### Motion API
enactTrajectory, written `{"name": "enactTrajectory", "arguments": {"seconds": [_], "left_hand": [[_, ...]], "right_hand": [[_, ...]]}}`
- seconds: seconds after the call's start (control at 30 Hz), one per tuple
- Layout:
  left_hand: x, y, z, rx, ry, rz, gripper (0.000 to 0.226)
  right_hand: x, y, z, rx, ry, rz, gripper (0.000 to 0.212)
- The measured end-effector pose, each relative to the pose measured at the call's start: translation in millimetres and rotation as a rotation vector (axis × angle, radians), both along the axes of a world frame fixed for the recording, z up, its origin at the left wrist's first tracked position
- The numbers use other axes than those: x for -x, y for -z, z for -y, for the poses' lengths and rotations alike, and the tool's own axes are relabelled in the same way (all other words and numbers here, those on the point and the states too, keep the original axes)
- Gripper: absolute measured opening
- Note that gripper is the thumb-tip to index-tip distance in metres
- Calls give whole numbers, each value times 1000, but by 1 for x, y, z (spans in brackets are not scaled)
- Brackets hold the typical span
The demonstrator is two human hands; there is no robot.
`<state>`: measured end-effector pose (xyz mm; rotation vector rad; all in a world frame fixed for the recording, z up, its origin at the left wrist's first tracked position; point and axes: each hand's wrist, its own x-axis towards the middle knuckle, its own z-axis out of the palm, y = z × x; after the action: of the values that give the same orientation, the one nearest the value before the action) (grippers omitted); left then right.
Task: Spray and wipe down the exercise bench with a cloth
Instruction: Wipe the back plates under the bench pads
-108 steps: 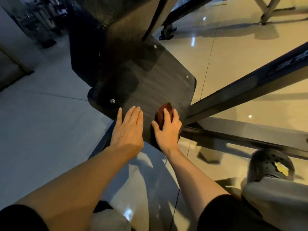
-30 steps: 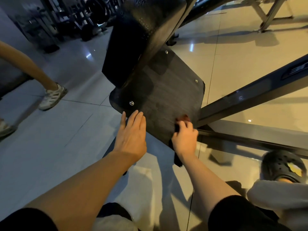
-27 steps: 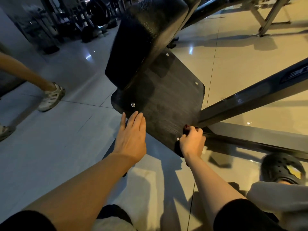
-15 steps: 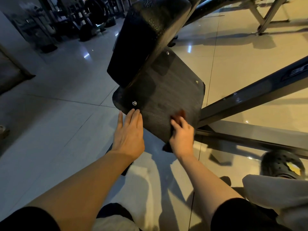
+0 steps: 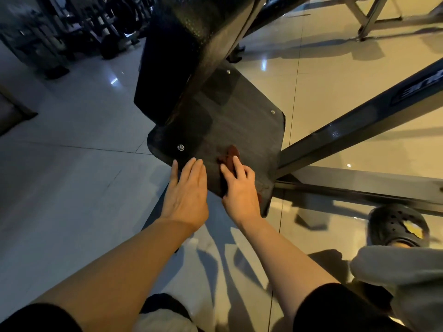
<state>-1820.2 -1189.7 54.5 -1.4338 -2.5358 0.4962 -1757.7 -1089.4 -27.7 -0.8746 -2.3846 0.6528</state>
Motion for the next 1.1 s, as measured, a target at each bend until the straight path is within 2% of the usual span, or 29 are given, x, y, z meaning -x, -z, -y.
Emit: {"name": "enactTrajectory", "arguments": {"seconds": [0.07,0.13,0.2,0.27,0.33,0.43,0.5,0.6,0.67,0.77,0.87,1.0,1.1], "left_hand": [[-1,3,0,57,15,-3,77],[-2,5,-1,117,35,4,77],[-4,8,-3,152,46,18,77],[-5,9,-7,151,50,32,77],[-8,10,-12,145,58,39,77],[-12,11,-19,149,71,45,75],[-13,11,-23,140,88,56,74],[-14,11,-26,141,105,60,73],[-13,12,-26,147,97,52,74],[-12,14,-25,176,84,47,76],[-11,14,-21,181,77,50,77],[-9,12,-20,161,88,53,74],[-9,13,-19,171,94,52,73]], "right_hand": [[-24,21,-18,184,154,109,65],[-49,34,-34,339,261,203,53],[-59,34,-42,426,335,198,43],[-49,27,-40,391,347,82,47],[-32,17,-35,278,247,-4,56],[-24,18,-29,173,84,53,62],[-38,31,-37,220,116,134,63],[-62,42,-50,366,302,222,45],[-57,35,-50,351,366,140,40],[-36,20,-38,275,246,-9,51],[-33,27,-31,247,138,73,55],[-56,38,-47,332,298,193,43],[-47,30,-43,277,295,96,42]]}}
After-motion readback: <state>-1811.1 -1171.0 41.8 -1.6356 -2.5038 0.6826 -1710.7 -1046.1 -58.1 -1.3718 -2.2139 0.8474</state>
